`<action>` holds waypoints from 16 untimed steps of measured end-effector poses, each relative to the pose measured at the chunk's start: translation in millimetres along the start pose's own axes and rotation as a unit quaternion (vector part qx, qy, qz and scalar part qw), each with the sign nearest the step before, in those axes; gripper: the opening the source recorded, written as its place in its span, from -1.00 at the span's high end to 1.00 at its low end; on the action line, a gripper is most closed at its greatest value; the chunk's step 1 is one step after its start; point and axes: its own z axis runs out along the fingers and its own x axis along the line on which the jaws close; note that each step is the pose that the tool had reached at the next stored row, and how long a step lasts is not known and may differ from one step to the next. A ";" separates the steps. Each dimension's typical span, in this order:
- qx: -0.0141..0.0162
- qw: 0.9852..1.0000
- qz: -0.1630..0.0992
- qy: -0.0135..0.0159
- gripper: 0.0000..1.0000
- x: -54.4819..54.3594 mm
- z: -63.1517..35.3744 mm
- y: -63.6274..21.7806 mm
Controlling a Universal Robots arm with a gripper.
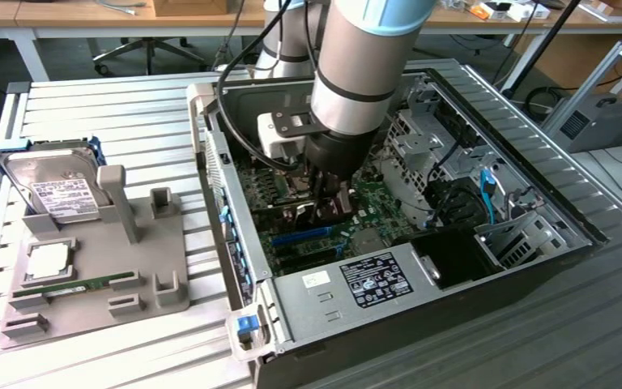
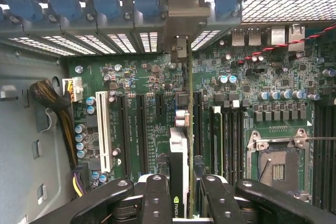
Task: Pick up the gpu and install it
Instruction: 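Insert the gpu into the slot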
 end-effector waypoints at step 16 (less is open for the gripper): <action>-0.002 1.000 0.000 0.000 0.45 0.2 3.9 0.2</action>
